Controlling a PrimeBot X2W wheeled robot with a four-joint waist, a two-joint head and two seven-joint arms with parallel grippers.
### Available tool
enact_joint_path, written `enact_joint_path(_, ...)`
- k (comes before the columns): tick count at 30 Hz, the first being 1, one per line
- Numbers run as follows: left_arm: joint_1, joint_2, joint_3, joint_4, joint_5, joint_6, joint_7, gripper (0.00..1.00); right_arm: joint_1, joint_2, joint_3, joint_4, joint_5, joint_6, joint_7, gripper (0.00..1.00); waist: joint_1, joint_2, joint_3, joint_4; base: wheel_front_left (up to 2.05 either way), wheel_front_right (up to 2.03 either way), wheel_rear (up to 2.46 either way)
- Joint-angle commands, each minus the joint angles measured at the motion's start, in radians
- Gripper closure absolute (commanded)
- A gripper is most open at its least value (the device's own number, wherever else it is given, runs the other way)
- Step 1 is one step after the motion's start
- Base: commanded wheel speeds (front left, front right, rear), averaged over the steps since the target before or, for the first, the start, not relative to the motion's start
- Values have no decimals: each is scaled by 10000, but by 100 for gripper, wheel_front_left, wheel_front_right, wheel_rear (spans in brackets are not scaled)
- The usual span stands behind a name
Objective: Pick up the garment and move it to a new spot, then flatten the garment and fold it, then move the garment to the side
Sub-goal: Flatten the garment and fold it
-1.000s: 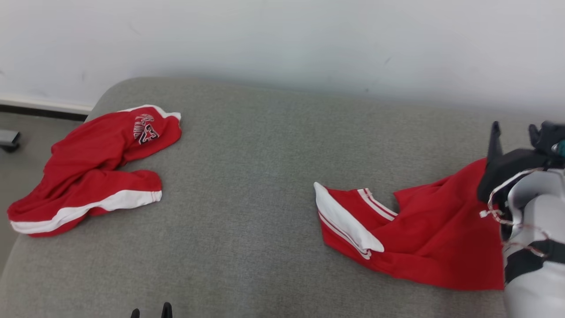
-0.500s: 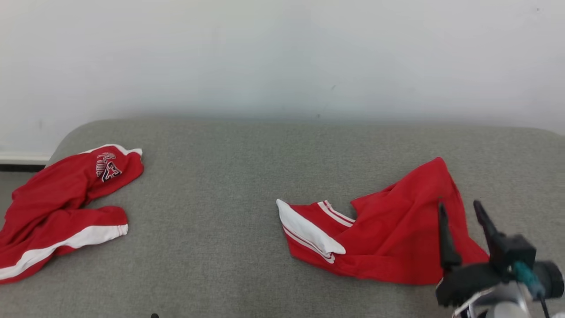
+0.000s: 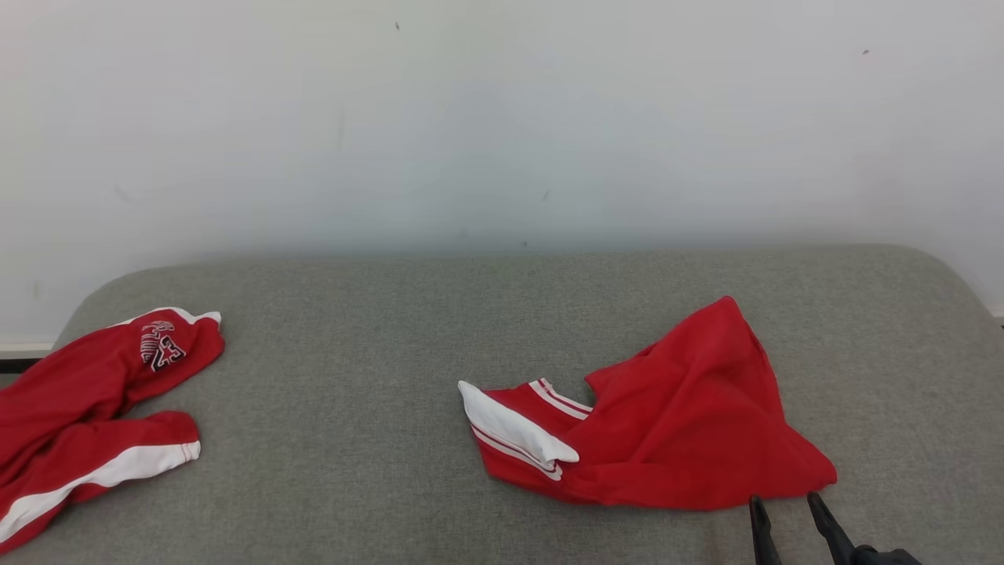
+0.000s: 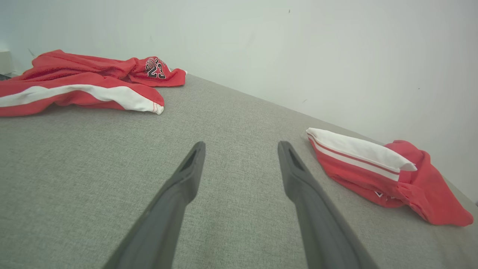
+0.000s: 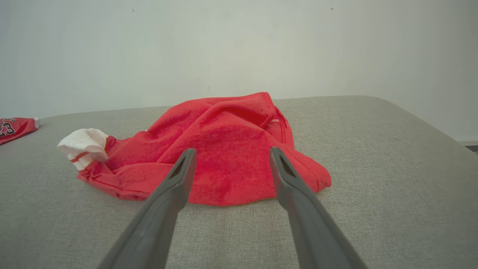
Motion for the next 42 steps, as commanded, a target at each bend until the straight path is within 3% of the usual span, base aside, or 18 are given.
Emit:
enact_joint_path(1,78,64,21,51,130,9,-33,0,112,11,78,10,70,-27,-65,0,2,0,-32,-135,0,0,0)
enact_joint_path(9,-944,757,-417,780,400,9,-33,0,-8,8,90,-220,143,-27,-3,0,2,0,179,-665,0,0,0)
enact_joint_path(13,-2345,1062,-657,1817,605,118,940,0,-20,9,91,-305,198,-27,55,0,2,0,437,-937,0,0,0)
enact_joint_path(21,-5504,879,-1266,2789,744,683,4100,0,-89,11,195,-522,212,-27,243,0,2,0,1047,-1738,0,0,0)
enact_joint_path(26,-6784,777,-1648,3279,974,957,5241,0,-123,10,282,-600,299,-27,364,0,2,0,1410,-2316,0,0,0)
enact_joint_path(36,-8378,711,-2715,4475,1767,963,6515,0,-358,11,433,-662,465,-27,249,0,2,0,2050,-3145,0,0,0)
enact_joint_path(42,-8859,865,-3357,5164,2374,1020,6903,0,-441,12,427,-666,541,-27,160,0,2,0,2327,-3258,0,0,0)
